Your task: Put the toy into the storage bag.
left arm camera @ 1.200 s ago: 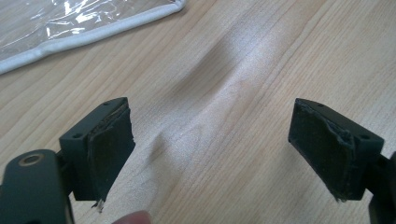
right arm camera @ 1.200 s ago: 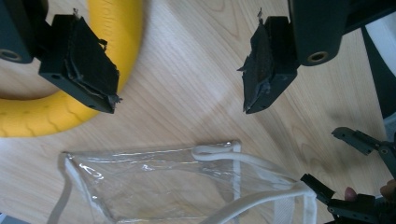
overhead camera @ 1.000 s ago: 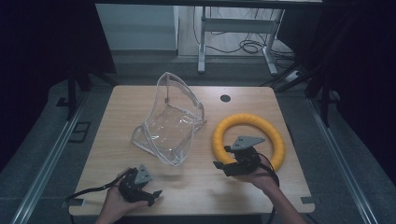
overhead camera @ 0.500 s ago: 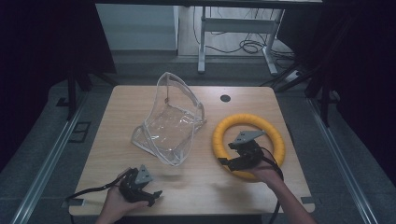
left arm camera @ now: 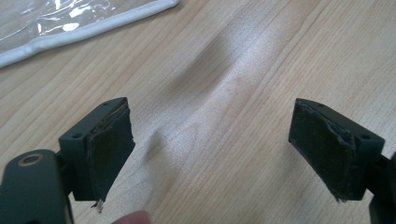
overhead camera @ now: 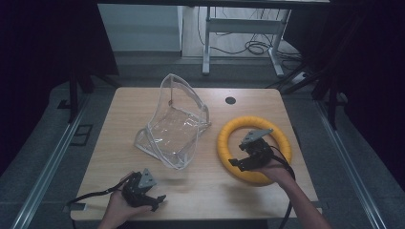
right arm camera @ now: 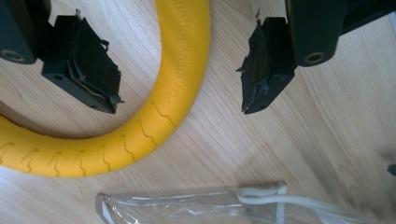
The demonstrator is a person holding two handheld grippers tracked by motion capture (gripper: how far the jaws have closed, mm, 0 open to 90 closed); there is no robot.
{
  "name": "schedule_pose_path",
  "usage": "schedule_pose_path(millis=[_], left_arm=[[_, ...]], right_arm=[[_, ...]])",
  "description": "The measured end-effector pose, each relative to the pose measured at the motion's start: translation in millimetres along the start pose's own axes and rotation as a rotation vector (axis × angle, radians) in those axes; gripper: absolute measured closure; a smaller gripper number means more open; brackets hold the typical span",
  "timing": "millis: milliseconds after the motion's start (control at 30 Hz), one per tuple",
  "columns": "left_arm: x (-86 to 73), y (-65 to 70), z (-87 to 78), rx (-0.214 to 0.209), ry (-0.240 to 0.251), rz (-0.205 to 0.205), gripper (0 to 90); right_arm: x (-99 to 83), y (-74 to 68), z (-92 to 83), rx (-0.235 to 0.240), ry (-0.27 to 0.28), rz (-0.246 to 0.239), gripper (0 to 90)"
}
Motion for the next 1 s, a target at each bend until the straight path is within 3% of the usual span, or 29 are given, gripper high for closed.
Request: schedule_pose_path(millis=[433,467,633,833,1000], left_arm=[[-0.1,0.1,0.7,-0.001,-0.002,0.001,13.7],[-0.2,0.0,0.2,0.0,-0.001,0.002,13.8],[-0.2,-0.1,0.1,0.001,-0.001,0.002,13.7],[-0.3,-0.2,-0.1,0.001,-0.001,0.002,13.7],[-0.3,-0.4,-0.4,0.002,0.0,0.003,13.7]], right_arm=[[-7.4,5.5,13.3,0.017,-0.146,-0.009,28.0],[-9.1,4.1,17.8,0.02,-0.183,-0.025,28.2],[-11.3,1.6,27.5,0.016,-0.251,-0.042,28.1],[-13.0,2.9,35.1,0.015,-0.284,-0.047,28.5],[-17.1,1.1,44.7,0.012,-0.351,-0.073,30.0]])
Point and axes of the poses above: each handheld gripper's, and its own axes: z roughly forward along the jaws, x roughly out of its top, y roughly to its right, the point moved 3 cm from there along z, roughly forward along the jaws, and after that the axes turned 5 degrees about -y, right-handed, at the moved point
